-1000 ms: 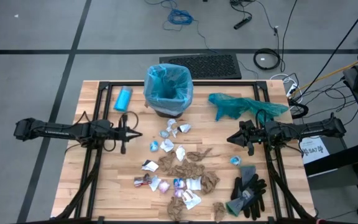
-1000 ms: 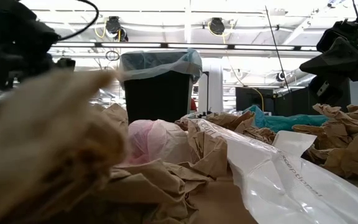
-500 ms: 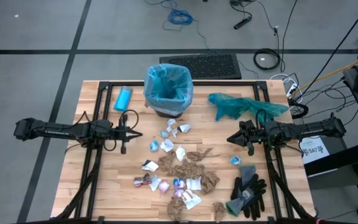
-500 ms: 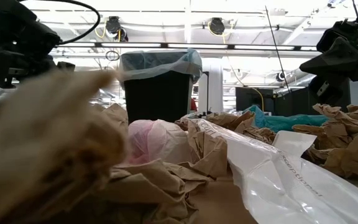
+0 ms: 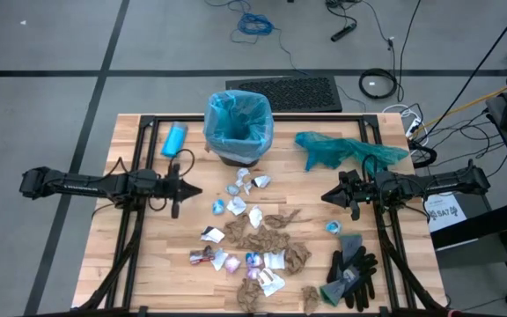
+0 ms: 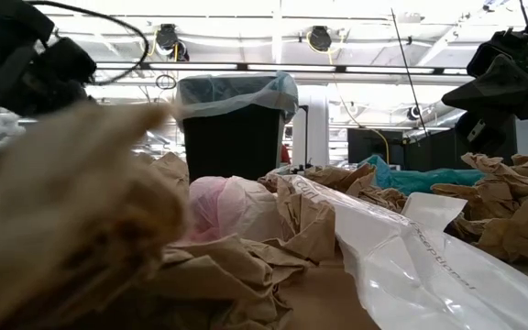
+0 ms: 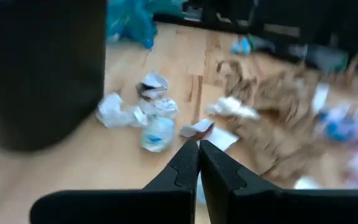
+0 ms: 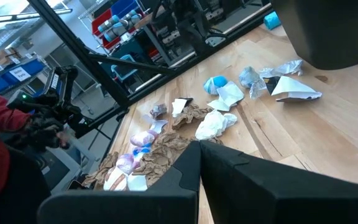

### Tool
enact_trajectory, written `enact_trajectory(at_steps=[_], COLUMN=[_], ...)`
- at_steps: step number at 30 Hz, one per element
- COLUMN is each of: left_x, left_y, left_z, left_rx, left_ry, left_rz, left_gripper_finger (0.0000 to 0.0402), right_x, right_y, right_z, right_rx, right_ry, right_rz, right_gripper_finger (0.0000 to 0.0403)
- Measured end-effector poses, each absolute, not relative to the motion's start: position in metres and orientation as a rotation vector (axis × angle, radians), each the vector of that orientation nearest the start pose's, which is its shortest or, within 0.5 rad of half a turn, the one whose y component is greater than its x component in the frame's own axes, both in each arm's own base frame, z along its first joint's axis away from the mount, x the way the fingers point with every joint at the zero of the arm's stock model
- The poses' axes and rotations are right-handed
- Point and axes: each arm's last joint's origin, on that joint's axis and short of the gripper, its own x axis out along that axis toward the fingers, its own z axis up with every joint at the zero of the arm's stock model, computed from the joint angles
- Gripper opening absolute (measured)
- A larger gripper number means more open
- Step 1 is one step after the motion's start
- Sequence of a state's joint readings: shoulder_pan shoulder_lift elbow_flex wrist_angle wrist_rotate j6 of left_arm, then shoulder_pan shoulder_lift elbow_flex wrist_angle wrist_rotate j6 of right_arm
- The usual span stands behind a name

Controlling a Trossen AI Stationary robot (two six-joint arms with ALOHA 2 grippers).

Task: Place trash/remove bag and relplace
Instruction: Put the blue plastic trash into the trash bin

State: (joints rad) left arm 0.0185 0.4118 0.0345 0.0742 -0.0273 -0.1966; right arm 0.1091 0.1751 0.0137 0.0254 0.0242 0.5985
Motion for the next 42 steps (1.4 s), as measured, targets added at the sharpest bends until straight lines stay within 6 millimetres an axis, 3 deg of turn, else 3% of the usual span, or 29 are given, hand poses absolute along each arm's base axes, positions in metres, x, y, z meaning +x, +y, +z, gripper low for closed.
enact_trajectory(at_steps=[10,25,28,32,36,42], left_x=[0.12,0.121,0.124,0.123,0.122,0.122], left_y=[0.003,0.002,0.001,0.001,0.001,-0.001], left_z=[0.146,0.15,0.169,0.212,0.255,0.302], left_rx=[-0.725,-0.806,-0.744,-0.56,-0.418,-0.393], left_ry=[0.276,0.264,0.234,0.239,0.343,0.504], left_rz=[0.146,0.118,0.078,0.046,0.068,0.188], left_gripper_finger=[0.0017,0.0017,0.0016,0.0005,0.0004,0.0002], right_x=[0.107,0.107,0.107,0.107,0.107,0.107], right_y=[0.011,0.011,0.011,0.011,0.011,0.011], right_z=[0.156,0.156,0.156,0.156,0.156,0.156], right_rx=[0.588,0.588,0.588,0.588,0.588,0.588], right_ry=[0.157,0.157,0.157,0.157,0.157,0.157], right_rz=[0.042,0.041,0.041,0.041,0.041,0.041], right_gripper_finger=[0.0,0.0,0.0,0.0,0.0,0.0])
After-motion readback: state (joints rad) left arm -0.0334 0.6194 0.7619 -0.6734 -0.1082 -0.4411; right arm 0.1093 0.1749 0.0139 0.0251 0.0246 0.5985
